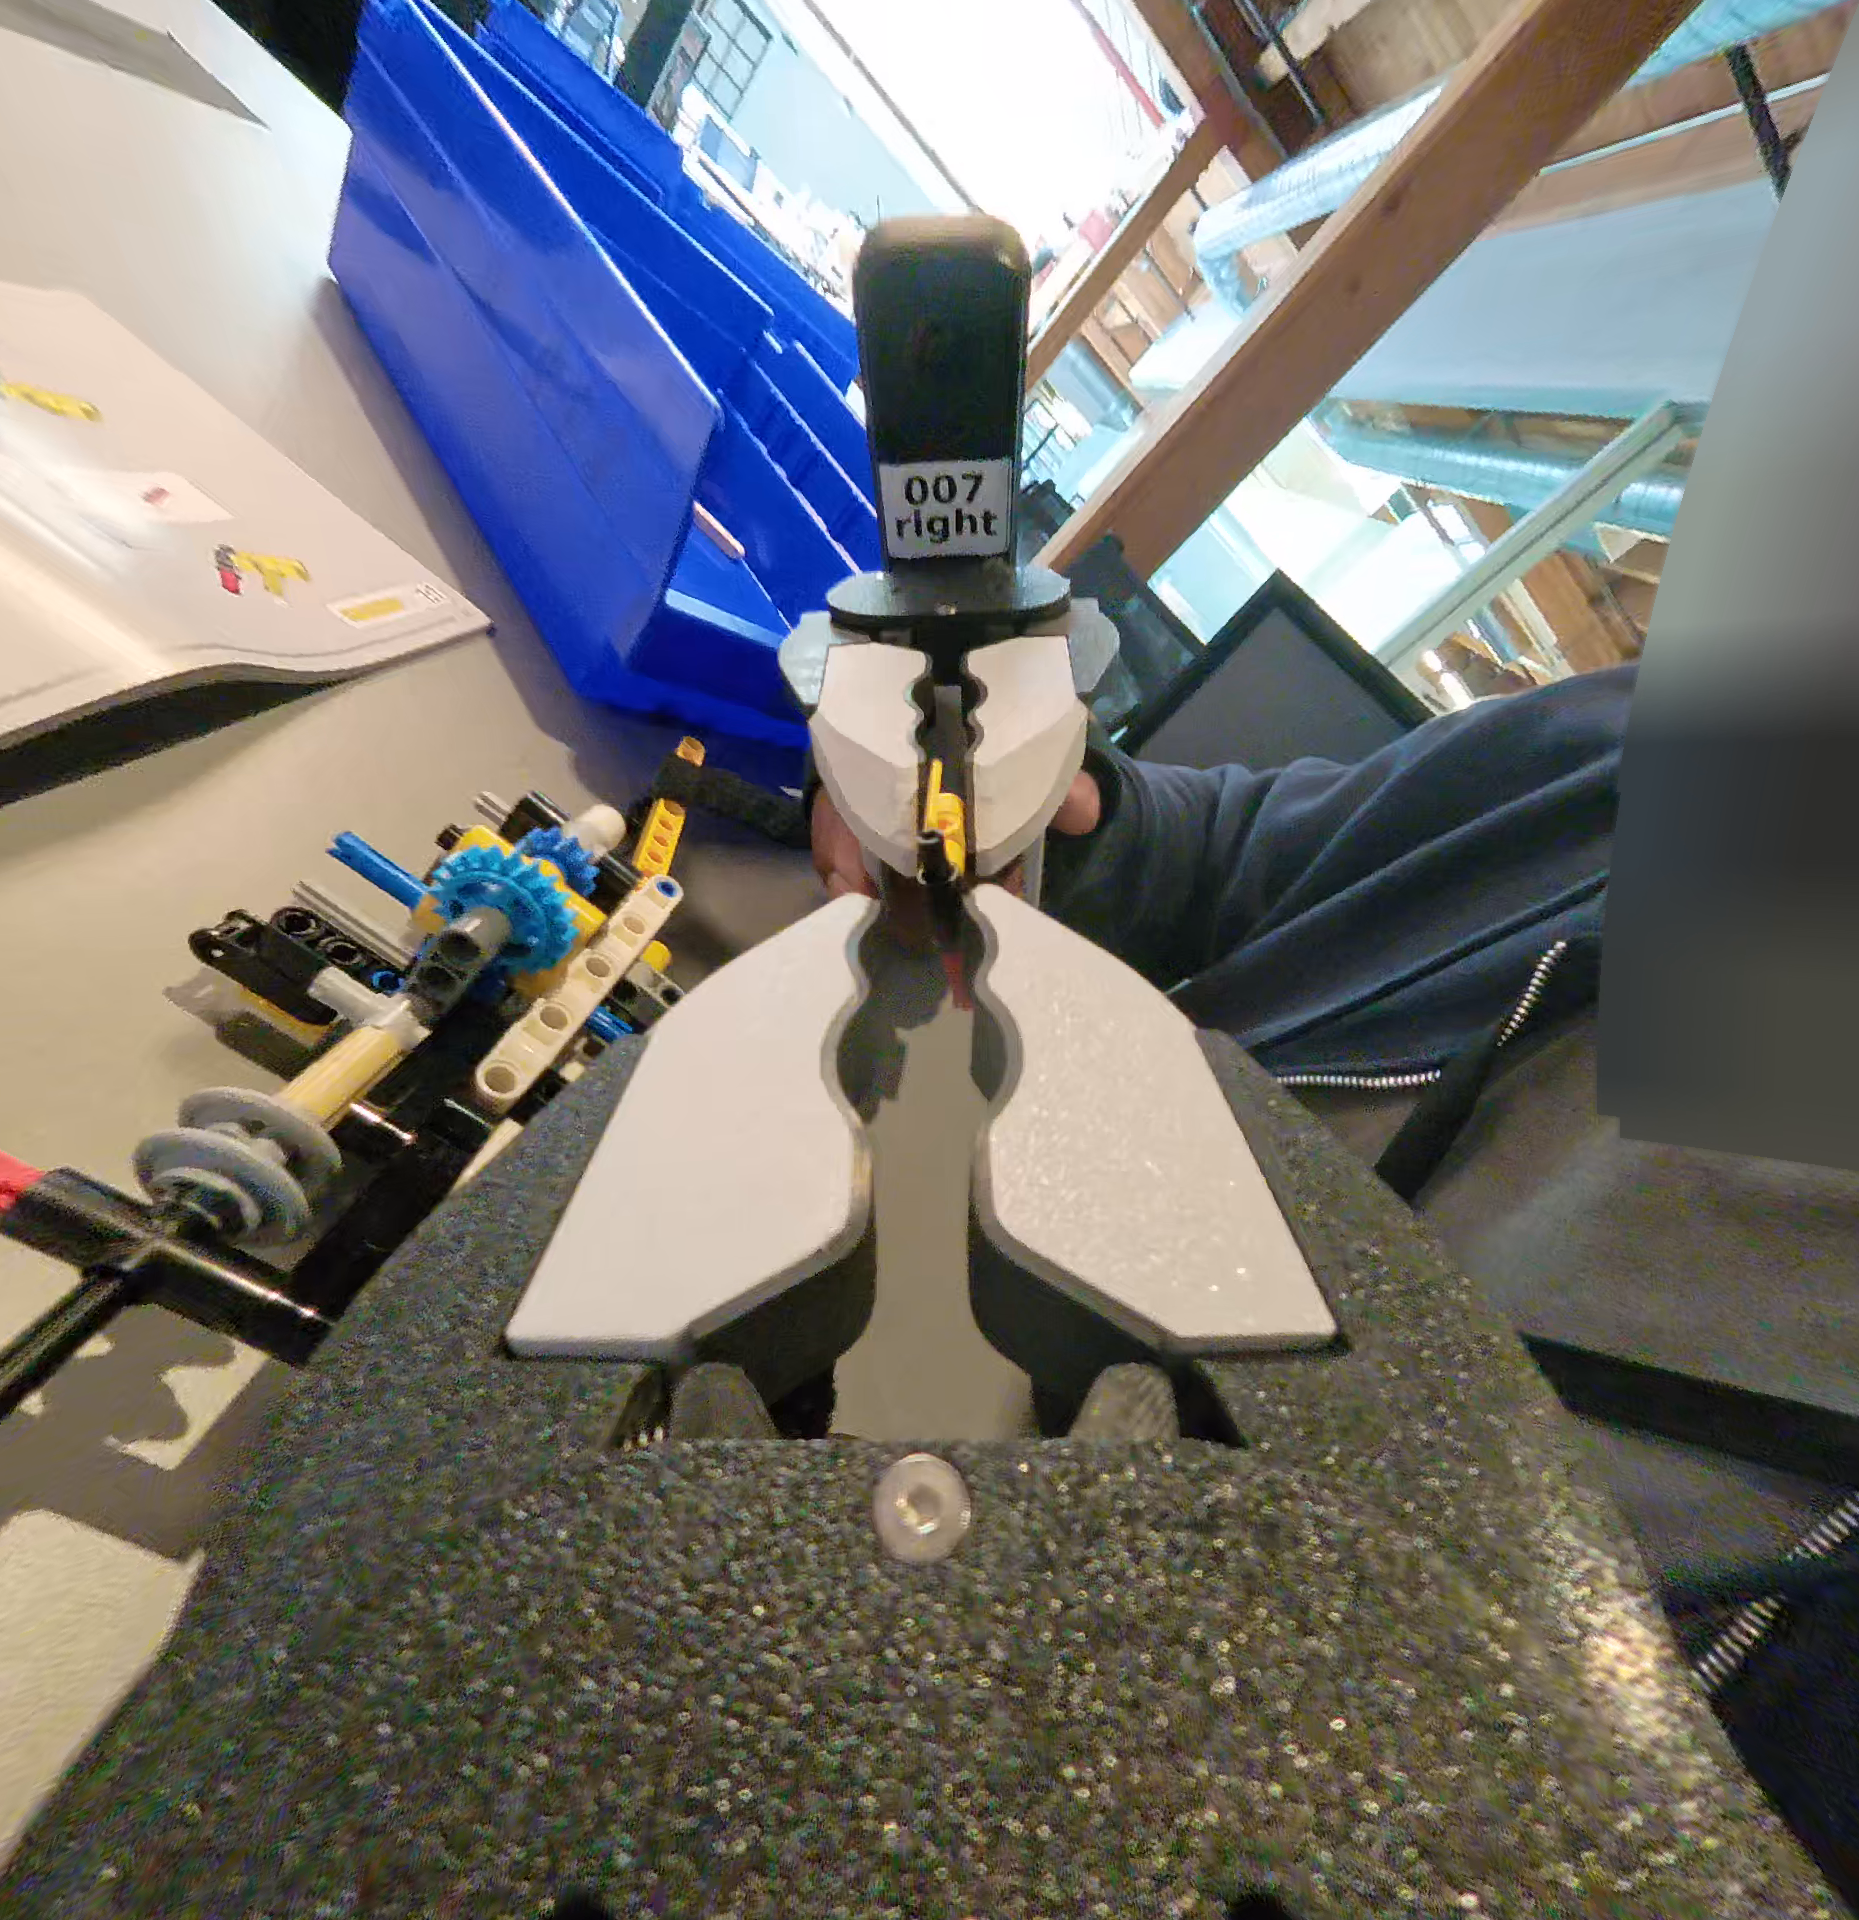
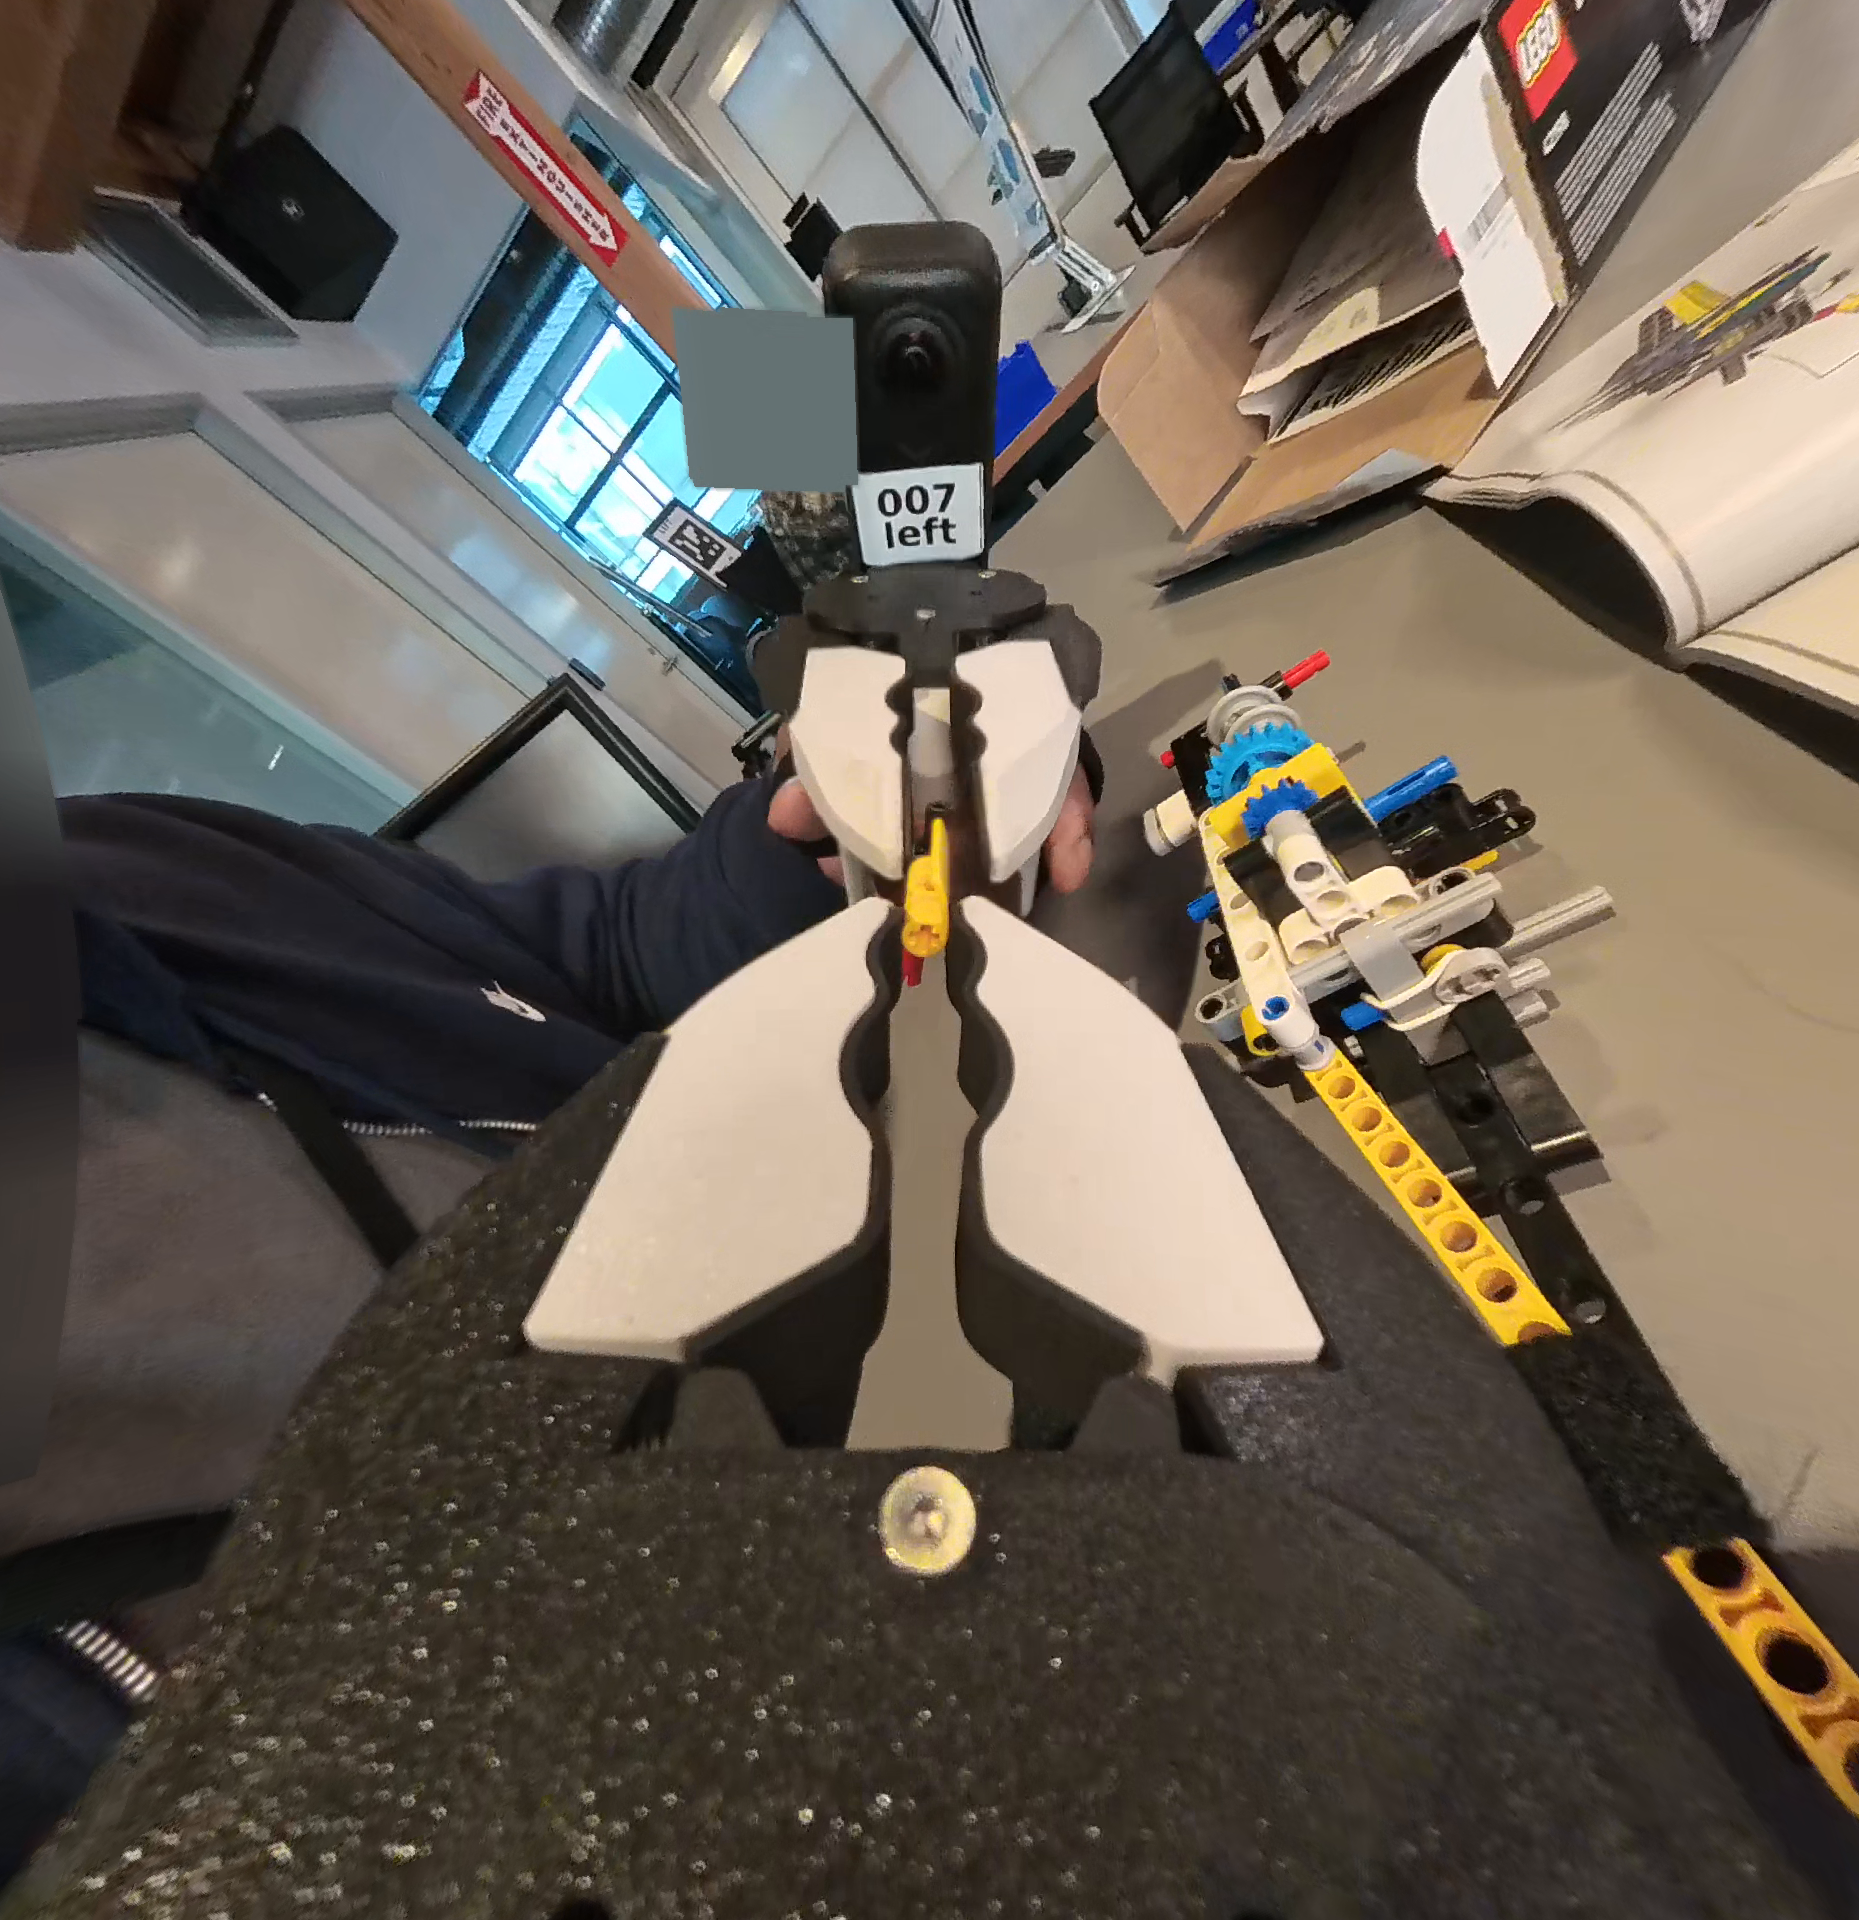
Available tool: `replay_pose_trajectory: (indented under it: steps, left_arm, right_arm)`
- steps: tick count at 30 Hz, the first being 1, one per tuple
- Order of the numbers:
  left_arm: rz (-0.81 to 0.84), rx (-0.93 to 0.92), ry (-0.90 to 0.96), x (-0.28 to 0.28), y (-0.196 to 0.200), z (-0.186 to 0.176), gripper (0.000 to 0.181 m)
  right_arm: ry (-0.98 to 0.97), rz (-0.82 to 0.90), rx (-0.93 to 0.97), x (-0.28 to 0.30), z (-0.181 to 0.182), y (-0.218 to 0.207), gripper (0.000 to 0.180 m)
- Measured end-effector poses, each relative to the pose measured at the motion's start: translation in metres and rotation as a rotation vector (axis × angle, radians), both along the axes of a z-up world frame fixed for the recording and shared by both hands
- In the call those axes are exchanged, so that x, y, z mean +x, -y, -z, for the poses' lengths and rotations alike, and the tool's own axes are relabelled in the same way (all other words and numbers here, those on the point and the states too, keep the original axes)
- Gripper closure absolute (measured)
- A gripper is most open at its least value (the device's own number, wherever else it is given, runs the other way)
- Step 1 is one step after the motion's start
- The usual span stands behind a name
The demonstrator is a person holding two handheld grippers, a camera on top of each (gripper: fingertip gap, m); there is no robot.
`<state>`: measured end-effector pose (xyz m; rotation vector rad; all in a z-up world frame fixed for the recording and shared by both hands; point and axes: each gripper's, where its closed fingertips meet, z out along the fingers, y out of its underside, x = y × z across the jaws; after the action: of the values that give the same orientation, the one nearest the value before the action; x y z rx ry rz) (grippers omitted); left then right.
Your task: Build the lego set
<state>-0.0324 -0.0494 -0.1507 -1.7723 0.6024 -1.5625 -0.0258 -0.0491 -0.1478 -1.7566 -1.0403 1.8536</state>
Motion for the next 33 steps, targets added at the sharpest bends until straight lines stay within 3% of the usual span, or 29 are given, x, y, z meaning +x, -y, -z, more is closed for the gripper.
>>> replay_pose_trajectory:
  steps: [33]
  left_arm:
    - [-0.002, 0.045, 0.019, 0.0036, 0.0032, -0.0047, 0.173]
  right_arm:
    - [-0.028, 0.01, 0.009, -0.0014, -0.002, 0.0006, 0.172]
